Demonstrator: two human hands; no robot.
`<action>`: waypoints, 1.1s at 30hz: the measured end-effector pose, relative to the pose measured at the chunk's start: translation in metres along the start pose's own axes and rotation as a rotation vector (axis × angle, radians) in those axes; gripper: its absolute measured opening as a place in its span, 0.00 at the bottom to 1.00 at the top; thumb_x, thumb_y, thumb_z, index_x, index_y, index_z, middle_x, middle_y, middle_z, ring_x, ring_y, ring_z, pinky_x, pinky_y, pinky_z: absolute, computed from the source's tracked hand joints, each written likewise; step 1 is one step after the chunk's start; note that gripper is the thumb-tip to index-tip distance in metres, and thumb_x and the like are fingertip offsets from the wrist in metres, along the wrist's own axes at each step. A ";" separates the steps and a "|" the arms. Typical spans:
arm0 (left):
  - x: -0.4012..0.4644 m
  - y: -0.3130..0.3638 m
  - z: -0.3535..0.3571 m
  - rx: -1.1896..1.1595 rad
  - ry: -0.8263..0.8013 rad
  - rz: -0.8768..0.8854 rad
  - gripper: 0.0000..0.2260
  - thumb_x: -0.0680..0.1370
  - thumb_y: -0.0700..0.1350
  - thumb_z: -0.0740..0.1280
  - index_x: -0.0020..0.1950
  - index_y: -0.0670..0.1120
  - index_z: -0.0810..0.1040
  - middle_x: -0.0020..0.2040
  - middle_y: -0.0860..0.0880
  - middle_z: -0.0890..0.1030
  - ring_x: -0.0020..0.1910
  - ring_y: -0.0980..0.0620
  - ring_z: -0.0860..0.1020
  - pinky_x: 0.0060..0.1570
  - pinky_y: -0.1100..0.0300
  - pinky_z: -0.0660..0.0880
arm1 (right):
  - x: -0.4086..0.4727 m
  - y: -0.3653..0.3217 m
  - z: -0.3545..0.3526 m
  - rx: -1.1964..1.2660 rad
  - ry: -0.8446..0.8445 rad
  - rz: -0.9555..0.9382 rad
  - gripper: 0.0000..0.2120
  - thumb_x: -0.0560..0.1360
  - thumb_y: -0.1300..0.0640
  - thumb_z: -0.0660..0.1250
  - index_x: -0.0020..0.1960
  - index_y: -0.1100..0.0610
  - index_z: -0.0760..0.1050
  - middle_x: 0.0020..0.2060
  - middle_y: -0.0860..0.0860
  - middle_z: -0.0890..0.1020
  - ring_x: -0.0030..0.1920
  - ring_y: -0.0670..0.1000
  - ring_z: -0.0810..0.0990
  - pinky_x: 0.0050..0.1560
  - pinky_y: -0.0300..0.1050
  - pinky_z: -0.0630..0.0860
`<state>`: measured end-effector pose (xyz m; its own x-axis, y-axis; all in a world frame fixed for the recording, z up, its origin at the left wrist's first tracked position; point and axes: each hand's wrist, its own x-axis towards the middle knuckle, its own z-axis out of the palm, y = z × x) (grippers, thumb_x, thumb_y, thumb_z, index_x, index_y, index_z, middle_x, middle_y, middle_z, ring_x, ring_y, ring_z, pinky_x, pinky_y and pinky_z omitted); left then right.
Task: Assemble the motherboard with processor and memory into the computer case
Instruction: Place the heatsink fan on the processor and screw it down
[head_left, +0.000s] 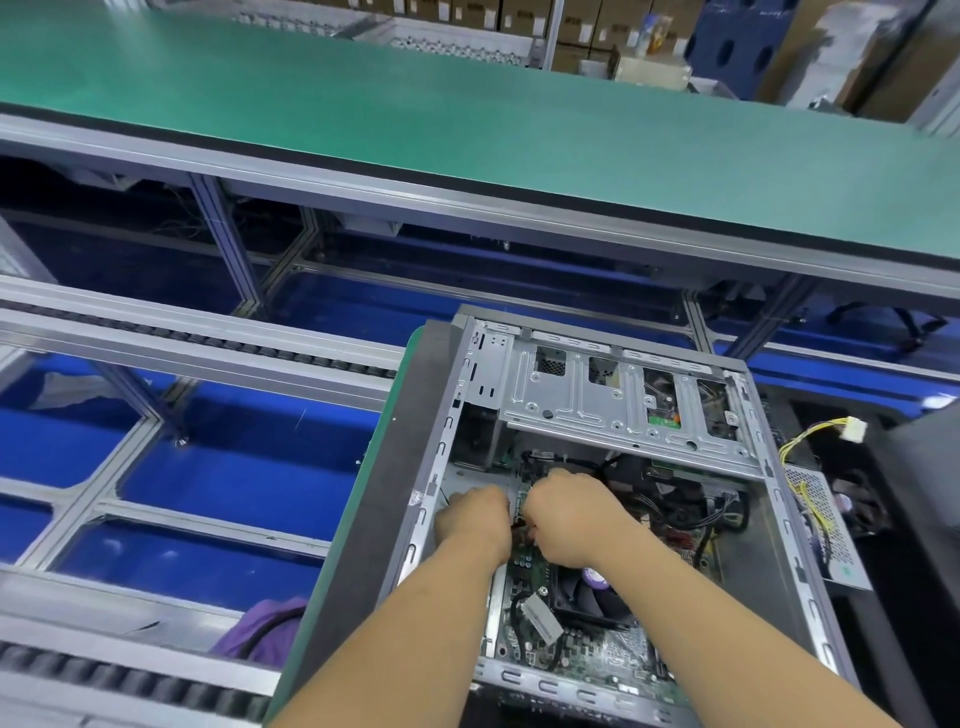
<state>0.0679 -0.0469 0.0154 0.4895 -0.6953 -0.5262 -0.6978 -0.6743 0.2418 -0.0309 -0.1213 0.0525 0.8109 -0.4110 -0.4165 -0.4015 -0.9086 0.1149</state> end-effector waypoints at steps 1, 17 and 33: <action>0.001 -0.001 0.001 -0.008 0.015 -0.007 0.13 0.75 0.35 0.64 0.57 0.48 0.76 0.59 0.45 0.79 0.59 0.44 0.76 0.51 0.54 0.74 | 0.002 -0.003 -0.001 -0.016 -0.011 0.004 0.06 0.77 0.60 0.64 0.42 0.56 0.70 0.48 0.58 0.81 0.53 0.59 0.76 0.44 0.49 0.66; 0.016 -0.004 0.007 -0.430 0.081 -0.240 0.08 0.78 0.39 0.64 0.56 0.44 0.77 0.47 0.46 0.77 0.43 0.45 0.76 0.39 0.56 0.72 | 0.014 0.006 0.021 0.281 0.095 0.127 0.09 0.80 0.54 0.66 0.49 0.55 0.84 0.45 0.54 0.84 0.56 0.56 0.76 0.49 0.49 0.77; 0.017 -0.003 0.010 -0.381 0.061 -0.224 0.10 0.77 0.36 0.61 0.55 0.43 0.76 0.53 0.43 0.80 0.51 0.43 0.80 0.46 0.54 0.78 | 0.017 -0.013 0.021 0.209 0.070 0.144 0.08 0.76 0.61 0.66 0.53 0.56 0.82 0.48 0.57 0.82 0.56 0.58 0.76 0.45 0.47 0.67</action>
<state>0.0735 -0.0541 -0.0027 0.6444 -0.5272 -0.5539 -0.3337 -0.8456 0.4167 -0.0206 -0.1155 0.0250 0.7633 -0.5460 -0.3453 -0.5885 -0.8082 -0.0229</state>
